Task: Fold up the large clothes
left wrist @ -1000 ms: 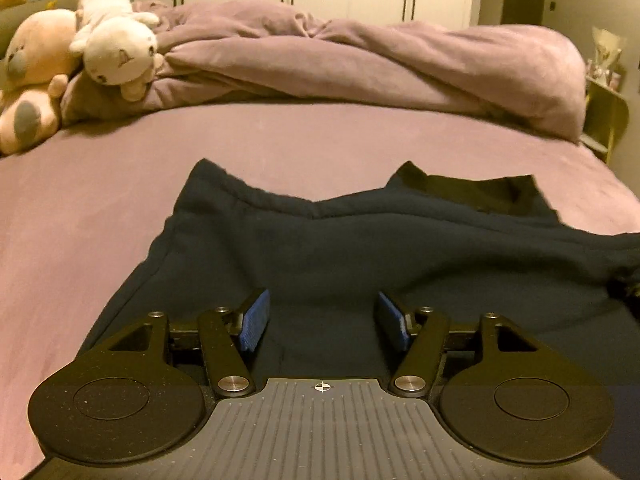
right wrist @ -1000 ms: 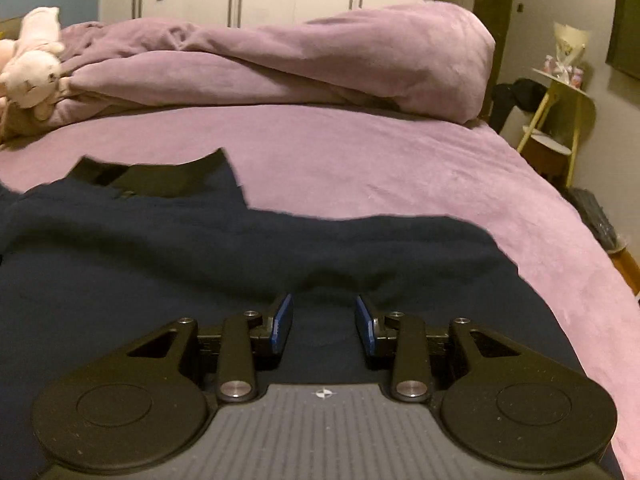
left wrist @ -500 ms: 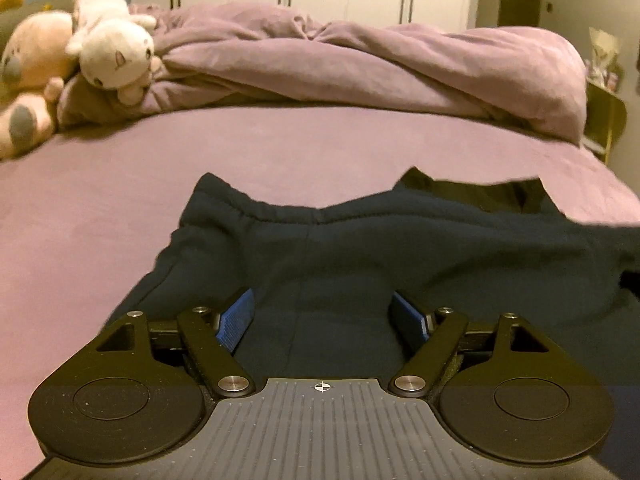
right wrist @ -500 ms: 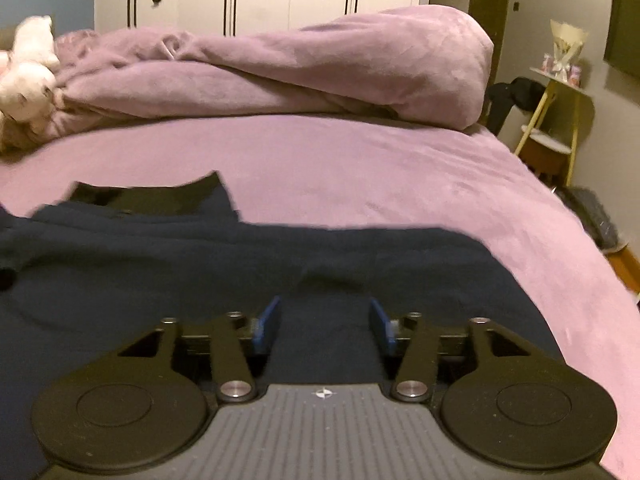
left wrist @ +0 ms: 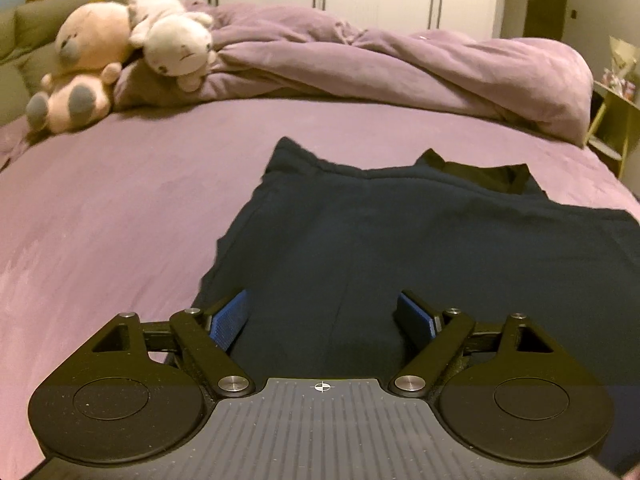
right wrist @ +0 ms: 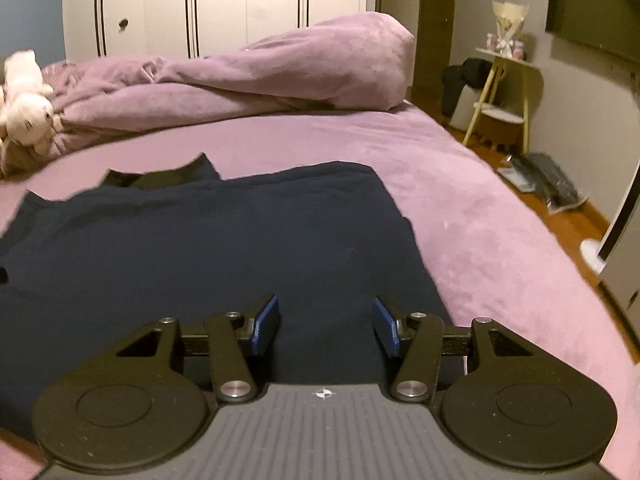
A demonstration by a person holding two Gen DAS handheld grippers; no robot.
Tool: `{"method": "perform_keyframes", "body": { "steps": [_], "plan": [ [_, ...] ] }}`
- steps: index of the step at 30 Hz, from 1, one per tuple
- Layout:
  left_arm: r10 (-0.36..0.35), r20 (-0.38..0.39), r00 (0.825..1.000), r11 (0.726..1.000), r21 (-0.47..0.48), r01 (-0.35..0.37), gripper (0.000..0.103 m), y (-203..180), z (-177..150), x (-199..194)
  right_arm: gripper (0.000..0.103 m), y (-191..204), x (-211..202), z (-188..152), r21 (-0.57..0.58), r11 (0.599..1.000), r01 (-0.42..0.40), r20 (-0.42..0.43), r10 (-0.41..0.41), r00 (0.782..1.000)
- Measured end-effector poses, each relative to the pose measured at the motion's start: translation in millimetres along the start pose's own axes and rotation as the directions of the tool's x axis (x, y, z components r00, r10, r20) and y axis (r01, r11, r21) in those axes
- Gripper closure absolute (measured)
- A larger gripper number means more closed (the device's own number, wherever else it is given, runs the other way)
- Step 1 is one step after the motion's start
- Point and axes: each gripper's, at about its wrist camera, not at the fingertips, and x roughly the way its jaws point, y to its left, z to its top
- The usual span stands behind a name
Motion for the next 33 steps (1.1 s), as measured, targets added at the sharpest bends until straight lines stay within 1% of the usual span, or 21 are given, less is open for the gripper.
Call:
{"method": "perform_keyframes", "body": {
  "steps": [4,6,7,8,9,11,14,16,18,19,20,21,22,23,24,25,27,28,29,31,33],
  "plan": [
    [-0.016,0.011,1.000,0.997,-0.070,0.016,0.015,20.6,-12.1,-26.7,0.050,11.3,-7.9,-11.1,0.003,0.999,-0.032,-0.021,0.032,0.999],
    [0.029,0.004,1.000,0.994,-0.105,-0.028,0.012,35.4,-22.6,-37.4,0.050,17.5,-8.6,-17.3,-0.005,0.999,-0.039,-0.033,0.039,0.999],
    [0.036,-0.007,0.999,0.992,-0.124,-0.036,0.012,44.7,-28.8,-41.0,0.049,20.3,-9.6,-19.8,-0.012,0.999,-0.037,-0.035,0.037,0.999],
    [0.029,-0.023,0.999,0.989,-0.145,-0.032,0.012,53.2,-33.7,-42.9,0.048,21.7,-10.4,-21.8,-0.017,0.999,-0.039,-0.038,0.039,0.999],
    [0.005,-0.043,0.999,0.983,-0.182,-0.013,0.013,64.0,-39.7,-44.6,0.046,22.2,-11.5,-23.3,-0.016,0.999,-0.045,-0.038,0.044,0.998],
    [-0.073,-0.047,0.996,0.962,-0.267,0.058,0.015,81.8,-49.1,-47.6,0.043,20.0,-12.6,-23.7,0.003,0.998,-0.066,-0.040,0.066,0.997],
    [-0.172,-0.054,0.984,0.918,-0.371,0.140,0.022,97.9,-56.6,-46.6,0.042,18.6,-18.1,-23.4,0.047,0.996,-0.078,-0.029,0.080,0.996],
    [-0.225,-0.064,0.972,0.882,-0.437,0.176,0.032,106.1,-58.9,-41.2,0.042,19.6,-24.4,-23.7,0.075,0.993,-0.097,-0.011,0.098,0.995],
    [-0.270,-0.064,0.961,0.845,-0.494,0.205,0.037,111.4,-60.3,-35.5,0.043,22.4,-31.4,-23.8,0.082,0.990,-0.117,0.005,0.117,0.993],
    [-0.281,-0.079,0.956,0.833,-0.515,0.203,0.037,113.4,-60.5,-31.9,0.043,25.2,-34.1,-23.5,0.074,0.989,-0.125,0.006,0.125,0.992],
    [-0.290,-0.095,0.952,0.827,-0.526,0.199,0.037,115.0,-60.9,-28.8,0.043,29.0,-37.1,-23.0,0.064,0.989,-0.133,0.009,0.132,0.991],
    [-0.300,-0.090,0.950,0.818,-0.537,0.208,0.042,116.5,-62.6,-28.0,0.043,32.7,-39.6,-22.4,0.053,0.988,-0.142,0.013,0.141,0.990],
    [-0.305,-0.073,0.949,0.814,-0.537,0.221,0.044,117.8,-63.6,-30.1,0.043,36.1,-40.7,-21.5,0.044,0.987,-0.152,0.014,0.151,0.988],
    [-0.299,-0.068,0.952,0.820,-0.528,0.220,0.045,117.4,-64.6,-31.8,0.043,40.5,-41.9,-20.7,0.037,0.986,-0.161,0.014,0.161,0.987],
    [-0.295,-0.070,0.953,0.826,-0.520,0.218,0.045,116.9,-65.4,-33.5,0.043,45.0,-42.1,-19.8,0.035,0.985,-0.171,0.012,0.171,0.985],
    [-0.296,-0.076,0.952,0.827,-0.519,0.216,0.042,117.7,-66.4,-35.0,0.045,50.8,-41.4,-18.9,0.030,0.983,-0.183,0.004,0.183,0.983],
    [-0.301,-0.094,0.949,0.820,-0.533,0.207,0.038,121.2,-69.0,-38.6,0.052,65.2,-38.2,-17.3,0.005,0.982,-0.189,-0.020,0.189,0.982],
    [-0.317,-0.099,0.943,0.814,-0.539,0.217,0.035,122.8,-70.8,-40.5,0.056,71.7,-37.0,-17.1,-0.008,0.982,-0.188,-0.024,0.188,0.982],
    [-0.342,-0.105,0.934,0.809,-0.538,0.236,0.033,124.1,-72.9,-41.9,0.058,78.5,-36.0,-17.1,-0.023,0.982,-0.187,-0.026,0.187,0.982],
    [-0.397,-0.118,0.910,0.799,-0.534,0.279,0.025,123.6,-79.5,-42.6,0.061,90.9,-35.1,-17.9,-0.048,0.978,-0.201,-0.028,0.200,0.979],
    [-0.425,-0.127,0.896,0.781,-0.552,0.292,0.024,121.5,-86.3,-37.8,0.062,103.8,-33.9,-19.4,-0.081,0.975,-0.205,-0.030,0.203,0.979]
  ]
}}
